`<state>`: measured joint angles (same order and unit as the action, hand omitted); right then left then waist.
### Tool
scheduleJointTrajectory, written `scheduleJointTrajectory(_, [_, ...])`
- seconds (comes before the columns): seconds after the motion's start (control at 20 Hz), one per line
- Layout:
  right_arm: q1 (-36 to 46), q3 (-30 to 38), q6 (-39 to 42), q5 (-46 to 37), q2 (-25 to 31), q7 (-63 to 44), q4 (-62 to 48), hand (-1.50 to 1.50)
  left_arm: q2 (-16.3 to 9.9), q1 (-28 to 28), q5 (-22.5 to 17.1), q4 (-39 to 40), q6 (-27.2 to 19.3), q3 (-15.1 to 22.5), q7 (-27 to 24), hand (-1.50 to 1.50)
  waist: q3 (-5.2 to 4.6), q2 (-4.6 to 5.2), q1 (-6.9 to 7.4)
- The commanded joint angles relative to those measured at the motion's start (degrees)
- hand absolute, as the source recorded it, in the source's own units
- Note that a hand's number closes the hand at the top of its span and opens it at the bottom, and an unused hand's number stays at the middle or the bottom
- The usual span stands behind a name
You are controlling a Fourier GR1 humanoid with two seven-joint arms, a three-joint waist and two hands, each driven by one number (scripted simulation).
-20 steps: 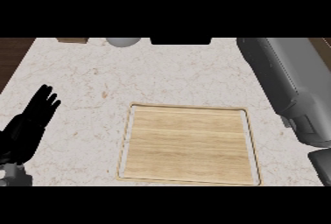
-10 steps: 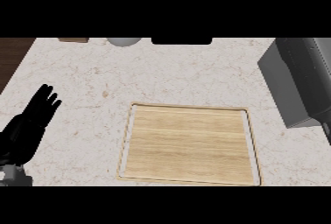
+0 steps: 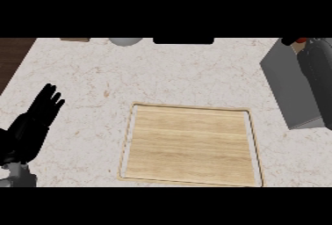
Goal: Pick the bell pepper from the tray and place it in the cardboard box
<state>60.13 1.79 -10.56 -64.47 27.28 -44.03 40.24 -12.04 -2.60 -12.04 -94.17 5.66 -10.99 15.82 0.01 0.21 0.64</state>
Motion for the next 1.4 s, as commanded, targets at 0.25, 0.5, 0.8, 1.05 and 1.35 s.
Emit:
scheduleJointTrajectory(0.25, [-6.65,7.06,-1.69,7.84,-0.81,8.22,-7.32,1.5,-1.11,0.08,-0.11,1.08,1.11,-1.26,-0.44,0.0,0.01,0.06,-0.03])
scheduleJointTrajectory(0.5, [-10.46,10.25,-2.12,10.63,-0.15,8.41,-8.88,-1.5,-1.35,1.49,-1.45,-1.55,1.49,-2.24,0.54,0.0,0.01,-0.15,-0.2])
scheduleJointTrajectory(0.8, [-11.58,12.85,-12.6,13.41,-1.78,19.57,-10.44,-1.5,-0.3,-2.95,-1.09,-0.8,-0.14,-0.8,3.55,0.0,0.06,0.12,0.2])
scheduleJointTrajectory(1.05, [-10.65,19.53,-25.23,19.35,-3.69,18.93,-1.67,-1.5,-0.86,-0.02,-0.79,-0.93,0.9,-1.51,1.66,0.0,0.09,-0.29,-0.43])
scheduleJointTrajectory(1.35, [-16.44,24.48,-26.06,28.07,-2.82,23.81,8.58,-1.5,0.43,2.24,0.18,-2.24,-0.34,-1.43,1.14,0.0,0.0,-0.58,-1.32])
